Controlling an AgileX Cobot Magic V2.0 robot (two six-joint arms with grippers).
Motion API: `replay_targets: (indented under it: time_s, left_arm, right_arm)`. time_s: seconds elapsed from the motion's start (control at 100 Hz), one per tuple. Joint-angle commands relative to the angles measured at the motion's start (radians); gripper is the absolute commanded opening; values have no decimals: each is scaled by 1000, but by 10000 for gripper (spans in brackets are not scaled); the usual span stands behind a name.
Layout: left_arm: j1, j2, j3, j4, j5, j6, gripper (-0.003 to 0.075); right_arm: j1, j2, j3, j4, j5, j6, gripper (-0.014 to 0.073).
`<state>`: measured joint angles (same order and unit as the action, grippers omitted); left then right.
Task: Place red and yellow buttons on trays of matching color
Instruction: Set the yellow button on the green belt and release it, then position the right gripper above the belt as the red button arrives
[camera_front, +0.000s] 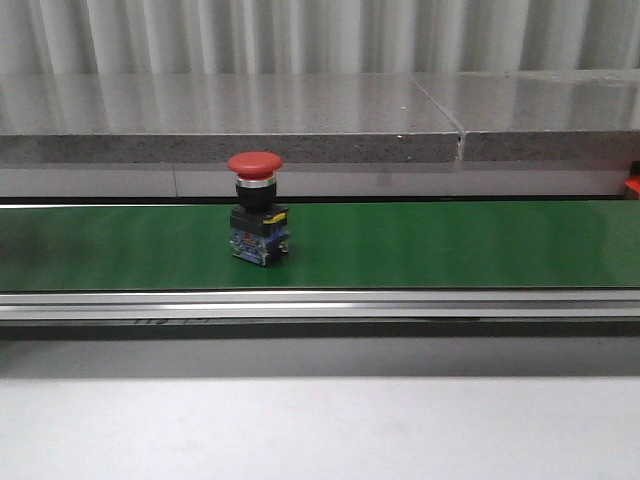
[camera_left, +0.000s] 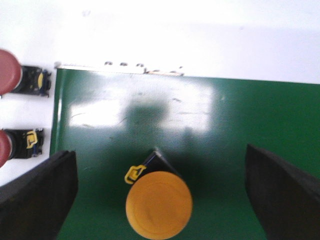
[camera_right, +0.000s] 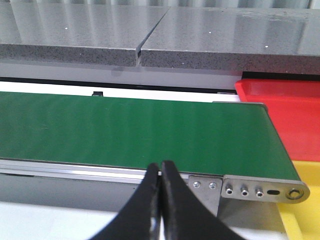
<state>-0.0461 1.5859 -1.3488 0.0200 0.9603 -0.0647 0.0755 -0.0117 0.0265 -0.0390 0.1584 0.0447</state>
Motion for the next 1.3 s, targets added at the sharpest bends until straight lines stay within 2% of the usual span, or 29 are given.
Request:
replay_targets:
  time_s: [0.0, 0.24, 0.45, 0.94, 1.02, 1.12, 1.22, 1.29]
  left_arm:
    - [-32, -66, -48, -9, -28, 1, 652]
    - [-61, -174, -46, -43, -96, 1, 648]
    - [-61, -356, 51, -43, -207, 1, 648]
    - [-61, -897, 634, -50, -421, 3, 633]
    - [-61, -961, 699, -50, -428, 3, 593]
    - [-61, -1043, 759, -50, -428, 3, 507]
    - [-61, -1107, 799, -50, -428, 3, 352]
    - [-61, -1132, 814, -50, -428, 3, 216]
  right_arm:
    - [1, -9, -14, -12, -82, -5, -92]
    - [1, -9, -14, -12, -82, -5, -92]
    - [1, -9, -14, -12, -82, -5, -92]
    - [1, -9, -14, -12, -84, -5, -92]
    - [1, -9, -14, -12, -92, -5, -92]
    - [1, -9, -14, -12, -116, -5, -92]
    - [1, -9, -14, -12, -151, -5, -92]
    - [1, -9, -14, -12, -210, -5, -92]
